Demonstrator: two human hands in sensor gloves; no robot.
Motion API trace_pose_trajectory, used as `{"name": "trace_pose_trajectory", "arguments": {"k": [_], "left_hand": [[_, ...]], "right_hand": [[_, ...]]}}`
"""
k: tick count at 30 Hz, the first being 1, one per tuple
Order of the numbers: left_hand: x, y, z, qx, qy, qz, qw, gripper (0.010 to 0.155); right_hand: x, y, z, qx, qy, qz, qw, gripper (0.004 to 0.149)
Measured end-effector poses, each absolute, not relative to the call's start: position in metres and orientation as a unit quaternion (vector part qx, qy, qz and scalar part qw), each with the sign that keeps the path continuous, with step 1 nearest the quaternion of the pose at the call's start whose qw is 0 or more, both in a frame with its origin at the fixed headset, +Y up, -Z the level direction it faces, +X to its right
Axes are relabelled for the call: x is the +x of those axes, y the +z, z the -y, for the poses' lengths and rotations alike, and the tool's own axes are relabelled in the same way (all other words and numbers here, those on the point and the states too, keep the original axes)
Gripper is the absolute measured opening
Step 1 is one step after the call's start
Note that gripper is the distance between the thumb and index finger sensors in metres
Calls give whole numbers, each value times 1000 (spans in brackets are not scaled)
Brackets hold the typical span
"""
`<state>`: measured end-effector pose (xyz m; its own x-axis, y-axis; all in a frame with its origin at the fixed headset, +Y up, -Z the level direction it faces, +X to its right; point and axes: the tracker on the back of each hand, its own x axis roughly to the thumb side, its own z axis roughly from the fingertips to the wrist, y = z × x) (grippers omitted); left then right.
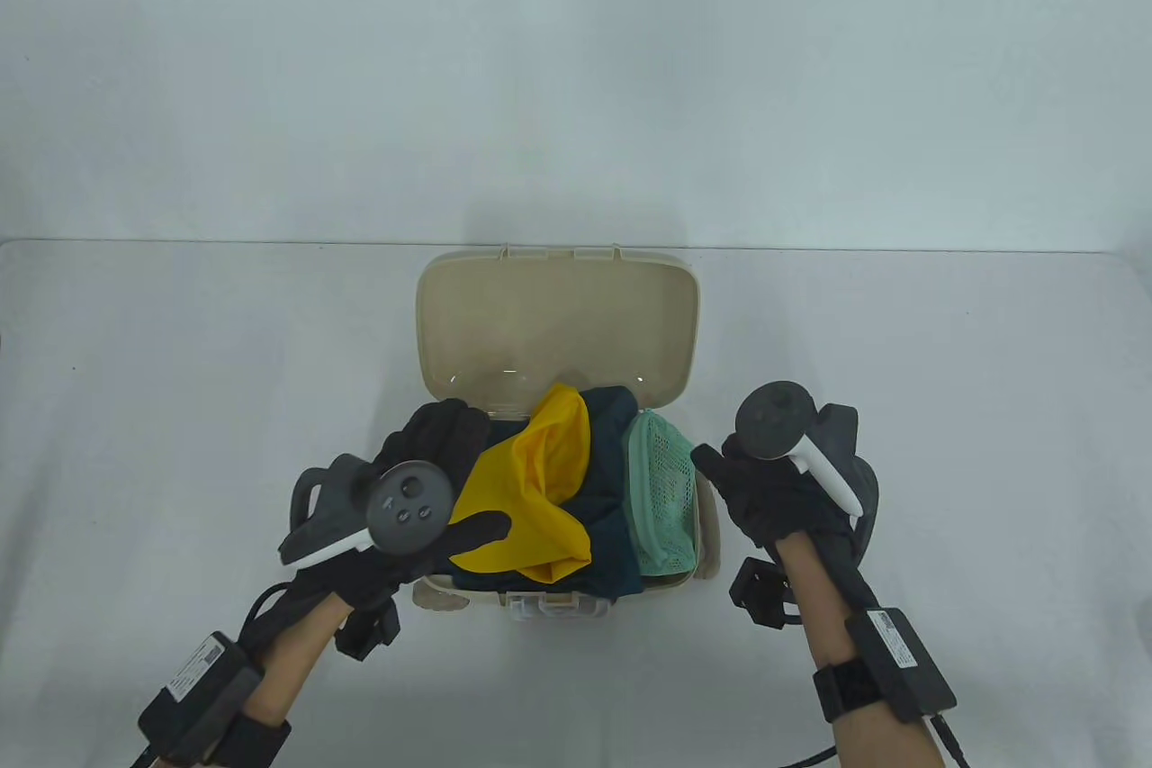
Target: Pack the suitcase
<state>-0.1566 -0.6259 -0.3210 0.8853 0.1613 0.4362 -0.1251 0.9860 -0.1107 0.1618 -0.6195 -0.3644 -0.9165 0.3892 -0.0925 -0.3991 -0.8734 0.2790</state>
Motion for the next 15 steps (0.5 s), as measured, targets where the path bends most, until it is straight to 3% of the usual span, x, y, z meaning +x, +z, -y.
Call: {"name": "trace_pose_trajectory", "arguments": {"k": [7,15], "left_hand": [[-92,-358,651,-154,19,257,954,107],[-51,-363,688,-161,-61,277,945,103]], "right_hand": [[111,-370,641,10,968,-205,144,88],[98,-378,670,-9,967,-217,135,84]]}}
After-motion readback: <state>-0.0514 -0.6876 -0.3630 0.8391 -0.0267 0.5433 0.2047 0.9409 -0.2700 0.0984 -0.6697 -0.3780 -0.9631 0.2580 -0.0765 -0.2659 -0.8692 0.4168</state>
